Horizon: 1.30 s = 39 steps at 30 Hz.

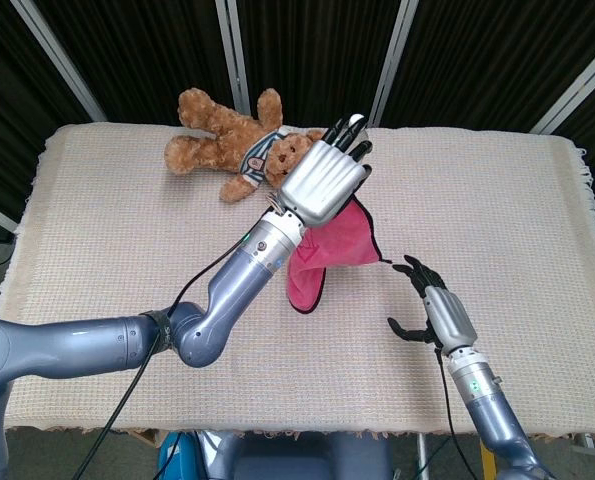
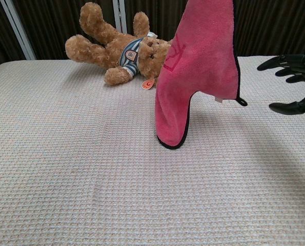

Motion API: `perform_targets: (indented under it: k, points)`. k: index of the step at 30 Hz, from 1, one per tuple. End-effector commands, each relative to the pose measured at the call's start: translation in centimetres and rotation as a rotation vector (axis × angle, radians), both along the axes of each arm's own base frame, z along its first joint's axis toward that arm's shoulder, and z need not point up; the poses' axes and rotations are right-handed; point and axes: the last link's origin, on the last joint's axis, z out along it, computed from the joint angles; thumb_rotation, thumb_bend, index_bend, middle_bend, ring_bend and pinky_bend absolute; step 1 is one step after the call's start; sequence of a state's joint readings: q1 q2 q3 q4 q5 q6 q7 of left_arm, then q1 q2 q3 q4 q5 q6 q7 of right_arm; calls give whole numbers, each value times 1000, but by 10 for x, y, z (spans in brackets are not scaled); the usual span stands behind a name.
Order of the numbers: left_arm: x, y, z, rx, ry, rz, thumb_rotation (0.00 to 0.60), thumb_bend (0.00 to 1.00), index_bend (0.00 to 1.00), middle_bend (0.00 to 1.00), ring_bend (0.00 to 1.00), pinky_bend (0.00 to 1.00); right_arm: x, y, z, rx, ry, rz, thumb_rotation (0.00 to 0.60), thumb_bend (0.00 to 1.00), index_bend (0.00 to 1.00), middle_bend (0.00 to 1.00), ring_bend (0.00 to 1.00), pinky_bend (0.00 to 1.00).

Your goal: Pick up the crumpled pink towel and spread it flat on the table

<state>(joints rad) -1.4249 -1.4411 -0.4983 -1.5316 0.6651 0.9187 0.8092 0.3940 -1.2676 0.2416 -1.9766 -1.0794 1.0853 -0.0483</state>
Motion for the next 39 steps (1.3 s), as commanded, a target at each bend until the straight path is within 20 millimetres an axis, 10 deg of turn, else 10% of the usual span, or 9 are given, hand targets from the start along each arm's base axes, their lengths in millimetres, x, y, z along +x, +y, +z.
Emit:
perform_targets:
  k: [1, 27, 39]
  points:
    - [3, 0, 4, 6, -12, -5, 600, 485, 599, 228, 0, 6, 4, -3, -16, 24, -18, -32, 600, 318, 176, 0, 0, 0]
    - [-13, -4, 20, -24, -47, -125, 600, 485, 609, 243, 0, 6, -15, -32, -31, -78, -65, -252, 600, 318, 179, 0, 0, 0]
    - [-27, -2, 43, -10, -58, -149, 600, 485, 610, 244, 0, 6, -22, -37, -21, -102, -81, -293, 600, 318, 0, 0, 0, 0]
